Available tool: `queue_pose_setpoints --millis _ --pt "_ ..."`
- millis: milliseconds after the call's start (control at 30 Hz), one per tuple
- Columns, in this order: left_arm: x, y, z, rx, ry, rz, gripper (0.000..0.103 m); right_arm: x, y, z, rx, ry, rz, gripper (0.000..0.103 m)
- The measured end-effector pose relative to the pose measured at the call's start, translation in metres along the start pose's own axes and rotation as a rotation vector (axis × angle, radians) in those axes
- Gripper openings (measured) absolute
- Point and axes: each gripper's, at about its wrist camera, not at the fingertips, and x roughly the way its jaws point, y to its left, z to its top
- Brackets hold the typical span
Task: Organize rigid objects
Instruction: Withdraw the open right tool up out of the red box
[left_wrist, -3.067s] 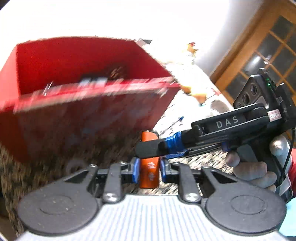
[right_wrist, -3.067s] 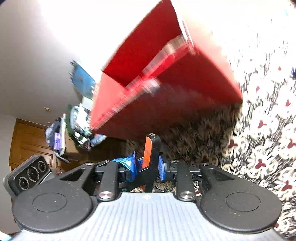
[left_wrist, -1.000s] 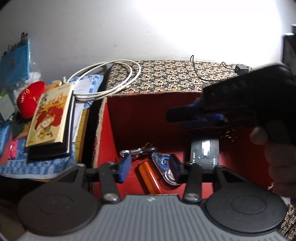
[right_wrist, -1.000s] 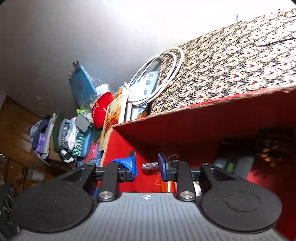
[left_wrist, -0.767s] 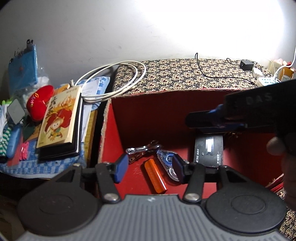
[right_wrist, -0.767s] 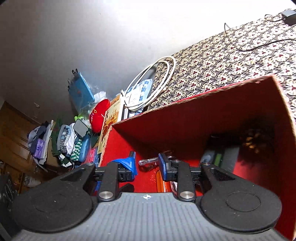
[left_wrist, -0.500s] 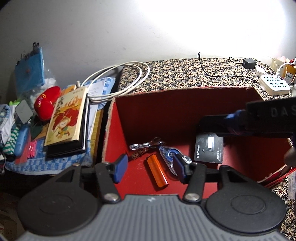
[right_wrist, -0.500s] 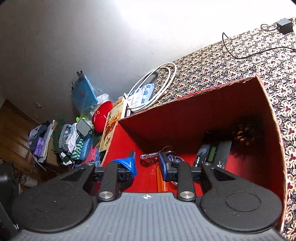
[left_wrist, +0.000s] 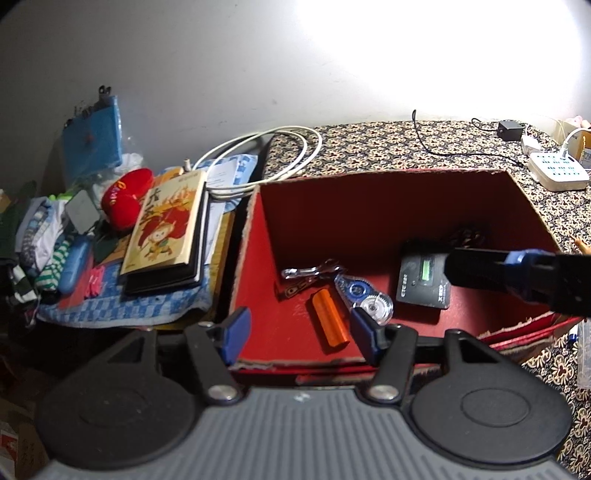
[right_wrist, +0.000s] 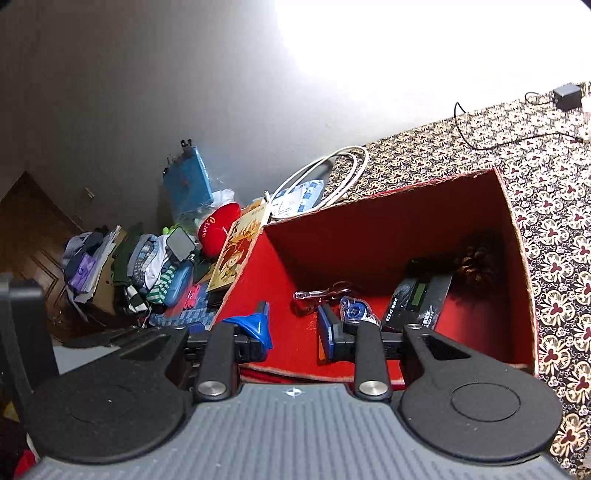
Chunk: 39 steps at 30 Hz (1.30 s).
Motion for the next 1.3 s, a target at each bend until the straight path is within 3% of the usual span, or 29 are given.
queue_pose_setpoints --millis 567,1300 --pt "-0.014 -0.002 -0.028 -0.036 0.049 0.051 0.062 -0.016 -0.003 -0.039 -0.012 -0.029 -0.003 0.012" --pt "0.002 -0.015 -0.060 -0.042 0.154 0.066 0.064 -0.003 -0.015 -0.069 -0.004 0.114 -0.012 0.012"
